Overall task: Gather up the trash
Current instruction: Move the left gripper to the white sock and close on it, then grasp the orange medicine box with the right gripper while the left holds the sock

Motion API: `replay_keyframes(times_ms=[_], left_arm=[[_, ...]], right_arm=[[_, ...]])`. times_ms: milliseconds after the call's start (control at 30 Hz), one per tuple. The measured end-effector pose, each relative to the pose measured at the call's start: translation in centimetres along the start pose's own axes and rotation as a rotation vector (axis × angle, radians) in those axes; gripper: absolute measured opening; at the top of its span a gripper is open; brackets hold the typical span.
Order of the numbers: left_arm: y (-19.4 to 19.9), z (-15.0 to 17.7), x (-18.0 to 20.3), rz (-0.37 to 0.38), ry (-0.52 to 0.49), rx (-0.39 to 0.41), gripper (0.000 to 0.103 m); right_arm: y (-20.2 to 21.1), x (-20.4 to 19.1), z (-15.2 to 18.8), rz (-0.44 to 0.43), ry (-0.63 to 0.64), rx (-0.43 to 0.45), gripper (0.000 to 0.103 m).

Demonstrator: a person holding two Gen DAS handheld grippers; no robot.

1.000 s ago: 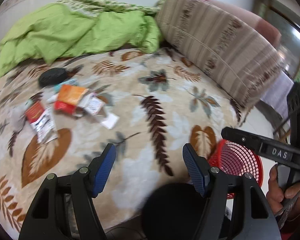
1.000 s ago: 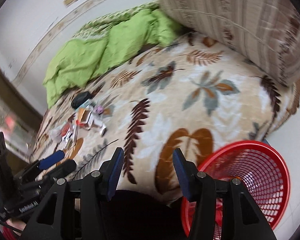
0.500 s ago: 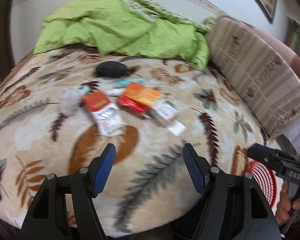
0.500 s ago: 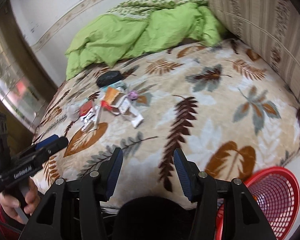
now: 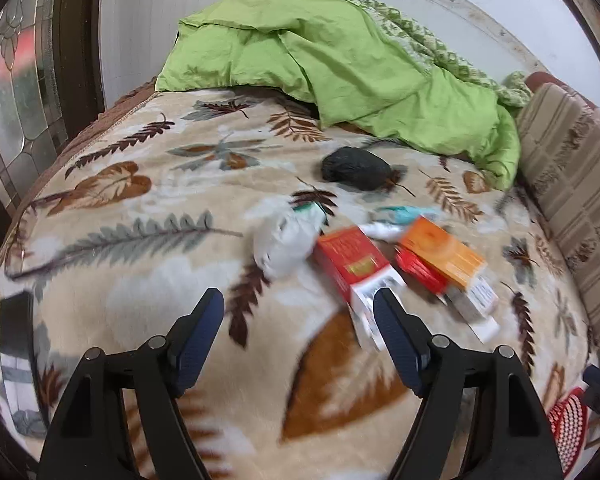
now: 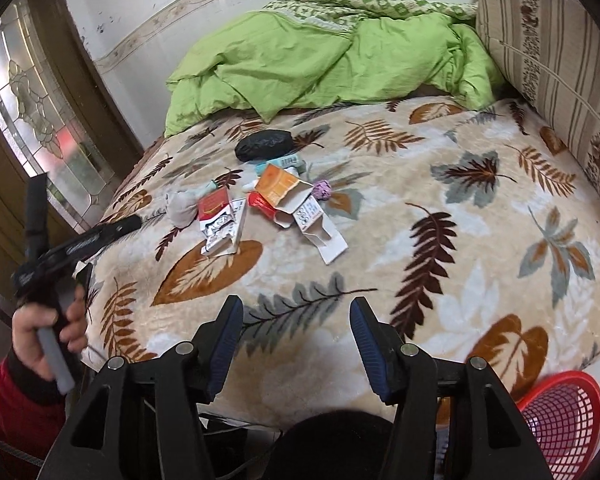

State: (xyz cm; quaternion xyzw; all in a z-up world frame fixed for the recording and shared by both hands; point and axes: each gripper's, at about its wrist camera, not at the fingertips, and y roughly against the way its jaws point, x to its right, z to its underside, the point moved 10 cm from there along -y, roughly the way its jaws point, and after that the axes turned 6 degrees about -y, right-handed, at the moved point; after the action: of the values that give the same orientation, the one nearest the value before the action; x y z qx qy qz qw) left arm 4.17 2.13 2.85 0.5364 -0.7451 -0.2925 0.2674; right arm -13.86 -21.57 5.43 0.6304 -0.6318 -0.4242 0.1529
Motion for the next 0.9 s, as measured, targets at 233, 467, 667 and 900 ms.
replay_keyframes(times_ms=[233,467,667,900], left_arm=[[-6.5,-1.2,-1.7,-0.072,-0.025,-0.069,0.08],[-11.3,-2.1,-3.1,-0.074,0.017,-0.104,0.08],[-13.0,-2.0,-3.1,-0.017,0.068,-0.114,0.035],[-9.6,-0.7,-2.3,0.039,0.072,-0.064,0.031]], right_arm=[[-1.3,-0.5,-0.7,0.005,0.011,-0.013,0.06],[-3.2,-1.1,-2.3,0.009,0.042,-0.025,0.06],[-5.6,-2.3,-5.2,-0.007,0.097,-0.018,0.063],[-11.3,-3.9,-8.4,0.019,0.227,-0.048,0.065]])
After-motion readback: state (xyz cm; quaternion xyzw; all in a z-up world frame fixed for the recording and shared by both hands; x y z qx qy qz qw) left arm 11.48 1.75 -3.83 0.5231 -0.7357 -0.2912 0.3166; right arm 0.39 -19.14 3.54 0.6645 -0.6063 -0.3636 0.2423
